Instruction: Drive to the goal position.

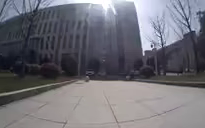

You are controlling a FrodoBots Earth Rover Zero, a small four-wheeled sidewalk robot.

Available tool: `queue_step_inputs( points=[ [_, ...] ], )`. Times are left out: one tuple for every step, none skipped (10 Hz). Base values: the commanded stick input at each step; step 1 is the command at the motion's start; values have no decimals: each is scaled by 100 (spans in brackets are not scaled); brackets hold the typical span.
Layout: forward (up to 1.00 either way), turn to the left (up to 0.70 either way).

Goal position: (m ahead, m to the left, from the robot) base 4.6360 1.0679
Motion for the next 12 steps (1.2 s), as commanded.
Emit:
queue_step_inputs(
  points=[
    [70,-12],
    [70,-14],
    [70,-14],
    [70,-14],
    [70,-14],
    [70,-14],
    [70,-14],
    [70,-14],
    [70,-14],
    [70,-14],
    [70,-14],
    [70,-14]
  ],
)
